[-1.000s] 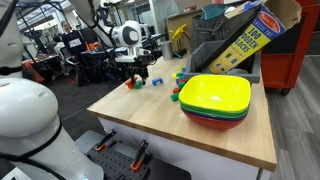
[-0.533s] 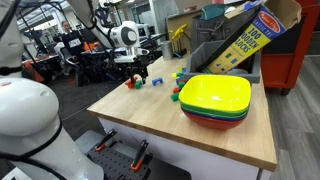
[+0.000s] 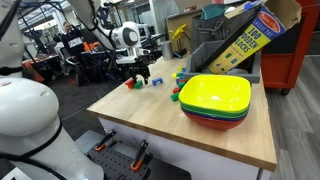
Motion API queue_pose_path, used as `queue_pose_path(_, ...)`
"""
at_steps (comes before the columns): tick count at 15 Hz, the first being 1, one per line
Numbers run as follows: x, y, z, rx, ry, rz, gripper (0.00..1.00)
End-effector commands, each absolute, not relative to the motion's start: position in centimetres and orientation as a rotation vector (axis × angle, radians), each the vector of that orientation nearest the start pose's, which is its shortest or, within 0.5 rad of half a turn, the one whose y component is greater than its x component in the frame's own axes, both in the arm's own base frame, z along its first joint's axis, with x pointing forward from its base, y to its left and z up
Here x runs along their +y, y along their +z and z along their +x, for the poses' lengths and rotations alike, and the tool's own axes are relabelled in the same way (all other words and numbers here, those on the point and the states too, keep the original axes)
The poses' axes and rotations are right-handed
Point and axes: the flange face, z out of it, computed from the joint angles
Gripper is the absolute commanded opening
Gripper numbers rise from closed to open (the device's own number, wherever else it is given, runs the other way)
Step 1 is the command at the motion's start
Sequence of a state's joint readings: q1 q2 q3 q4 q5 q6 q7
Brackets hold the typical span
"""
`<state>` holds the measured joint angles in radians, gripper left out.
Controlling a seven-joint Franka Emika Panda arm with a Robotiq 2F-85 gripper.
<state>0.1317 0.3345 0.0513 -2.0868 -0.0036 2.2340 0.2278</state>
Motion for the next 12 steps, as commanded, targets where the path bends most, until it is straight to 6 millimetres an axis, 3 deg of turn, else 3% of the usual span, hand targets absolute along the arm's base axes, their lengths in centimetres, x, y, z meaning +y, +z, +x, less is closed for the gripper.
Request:
queue_pose_path(1,9.5,24.9,56.0,0.144,0.251,-3.177,1.00)
queue_pose_path(7,8.3,25.3,56.4,0.245,0.237,-3.181,1.00)
queue_pose_path(12,8.9,26.5,56.8,0.254,0.245,-3.124,1.00)
